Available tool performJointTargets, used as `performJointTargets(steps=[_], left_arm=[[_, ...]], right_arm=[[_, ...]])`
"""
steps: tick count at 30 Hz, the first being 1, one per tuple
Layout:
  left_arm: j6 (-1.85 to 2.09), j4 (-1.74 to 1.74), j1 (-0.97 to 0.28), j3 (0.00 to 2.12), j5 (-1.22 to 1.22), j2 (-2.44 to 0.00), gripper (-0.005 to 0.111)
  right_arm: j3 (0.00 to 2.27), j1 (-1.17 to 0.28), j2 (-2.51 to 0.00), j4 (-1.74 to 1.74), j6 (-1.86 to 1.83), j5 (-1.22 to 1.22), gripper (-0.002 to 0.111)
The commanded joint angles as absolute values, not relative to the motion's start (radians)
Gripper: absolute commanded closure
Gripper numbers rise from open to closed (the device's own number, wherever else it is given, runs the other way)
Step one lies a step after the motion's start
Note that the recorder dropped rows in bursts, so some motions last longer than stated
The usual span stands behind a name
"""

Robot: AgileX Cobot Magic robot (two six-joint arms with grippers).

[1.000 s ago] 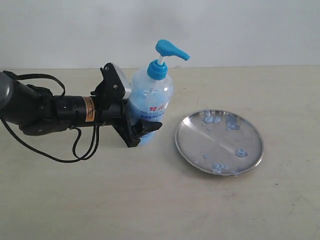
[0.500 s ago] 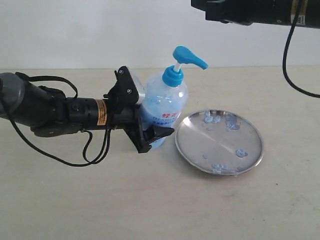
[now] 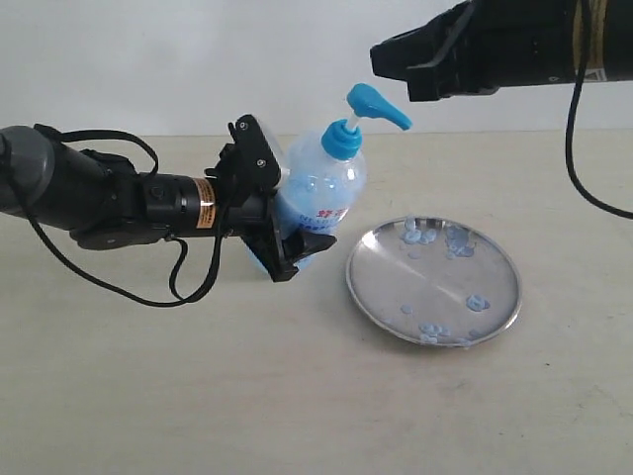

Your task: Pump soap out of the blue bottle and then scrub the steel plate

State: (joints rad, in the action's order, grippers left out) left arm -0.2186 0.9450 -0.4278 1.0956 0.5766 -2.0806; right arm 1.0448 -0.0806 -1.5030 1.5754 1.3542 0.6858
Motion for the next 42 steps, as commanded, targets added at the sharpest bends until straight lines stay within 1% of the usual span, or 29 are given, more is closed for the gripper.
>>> performJointTargets(steps=[1, 9, 16, 30, 32, 34, 42], left_arm=[[-0.229, 0.924, -0.431, 1.112, 0.642, -2.084, 0.102], [-0.231, 0.924, -0.431, 1.112, 0.712, -2.118, 0.102], [-0.231, 0.924, -0.431, 1.112, 0.708, -2.118, 0.102], [-0.231, 0.924, -0.431, 1.120, 0.710, -2.118, 0.102], [-0.231, 0.924, -0.431, 1.120, 0.710, -2.118, 0.102], [-0.231, 0.924, -0.431, 1.120, 0.710, -2.118, 0.102], [-0.231, 0.937, -0.431, 1.119, 0.710, -2.118, 0.102]], right_arm=[[1.044, -0.080, -1.500, 1.630, 1.371, 0.720, 0.103], [1.044, -0.080, -1.502, 1.634, 1.403, 0.654, 0.103], [1.044, -0.080, -1.536, 1.615, 1.403, 0.692, 0.103], [1.044, -0.080, -1.620, 1.646, 1.458, 0.690, 0.103], [1.044, -0.082, -1.639, 1.663, 1.474, 0.676, 0.104], [1.044, -0.082, -1.654, 1.663, 1.476, 0.668, 0.109], [1.044, -0.082, -1.688, 1.669, 1.476, 0.634, 0.109]])
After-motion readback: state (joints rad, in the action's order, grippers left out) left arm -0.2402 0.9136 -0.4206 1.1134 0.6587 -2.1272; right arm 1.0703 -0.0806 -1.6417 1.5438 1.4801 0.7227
